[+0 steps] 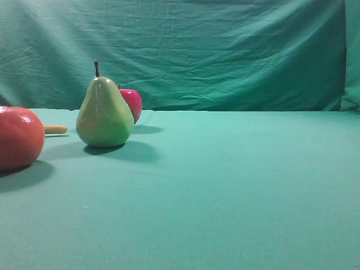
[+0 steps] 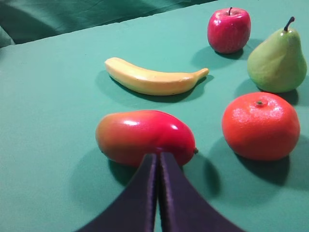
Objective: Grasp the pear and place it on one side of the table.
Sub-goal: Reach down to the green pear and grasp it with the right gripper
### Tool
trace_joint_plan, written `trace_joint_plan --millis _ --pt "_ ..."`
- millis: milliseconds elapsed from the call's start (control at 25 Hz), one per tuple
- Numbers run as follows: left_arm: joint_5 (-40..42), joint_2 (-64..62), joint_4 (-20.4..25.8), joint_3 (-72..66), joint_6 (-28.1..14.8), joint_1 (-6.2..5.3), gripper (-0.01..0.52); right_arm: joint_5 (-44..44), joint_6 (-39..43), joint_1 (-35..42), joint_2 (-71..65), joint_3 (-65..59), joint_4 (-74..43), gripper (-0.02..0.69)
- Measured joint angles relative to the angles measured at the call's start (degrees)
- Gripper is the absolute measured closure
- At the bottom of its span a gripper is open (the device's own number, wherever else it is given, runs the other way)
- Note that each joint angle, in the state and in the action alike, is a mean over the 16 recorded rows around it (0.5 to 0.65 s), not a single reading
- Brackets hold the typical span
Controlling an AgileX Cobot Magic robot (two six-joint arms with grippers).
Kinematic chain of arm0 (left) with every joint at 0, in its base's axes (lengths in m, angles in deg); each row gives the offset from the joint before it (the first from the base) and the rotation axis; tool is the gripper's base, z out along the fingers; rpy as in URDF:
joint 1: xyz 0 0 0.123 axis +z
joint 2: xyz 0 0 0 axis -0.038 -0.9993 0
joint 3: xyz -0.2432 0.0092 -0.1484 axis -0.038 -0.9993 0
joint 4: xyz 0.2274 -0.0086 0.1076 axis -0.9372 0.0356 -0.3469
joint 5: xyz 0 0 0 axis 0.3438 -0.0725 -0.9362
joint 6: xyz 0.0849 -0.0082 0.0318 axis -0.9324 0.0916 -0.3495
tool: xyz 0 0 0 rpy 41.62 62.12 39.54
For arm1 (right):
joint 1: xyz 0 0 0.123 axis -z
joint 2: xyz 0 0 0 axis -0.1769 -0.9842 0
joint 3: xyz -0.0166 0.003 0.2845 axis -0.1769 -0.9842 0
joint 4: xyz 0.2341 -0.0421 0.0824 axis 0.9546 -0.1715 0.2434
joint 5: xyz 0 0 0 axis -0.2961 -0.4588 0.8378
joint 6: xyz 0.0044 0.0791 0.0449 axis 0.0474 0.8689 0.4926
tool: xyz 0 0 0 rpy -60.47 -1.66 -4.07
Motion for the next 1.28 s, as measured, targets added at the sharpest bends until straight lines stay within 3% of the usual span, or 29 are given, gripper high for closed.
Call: trace_joint_plan --millis 200,560,760,1040,1280 --pt "0.0 0.0 0.0 0.0 0.0 0.0 0.514 0.0 -5.2 -8.7 -14.7 9.1 0.0 0.529" --pt "0.0 0.0 0.0 0.0 0.0 0.0 0.514 -2.2 -8.4 -17.1 -35.1 25.8 -0.1 0.172" --pt "0.0 0.0 0.0 0.0 0.0 0.0 0.514 -4.5 -9.1 -19.5 -43.7 34.0 -0.1 0.033" --pt "0.0 0.0 0.0 0.0 0.0 0.0 0.514 -6.7 -9.2 -20.8 -54.2 42.9 -0.1 -0.005" --pt "0.0 0.0 0.0 0.0 0.0 0.0 0.514 -7.2 -9.2 -21.0 -61.2 48.0 -0.1 0.06"
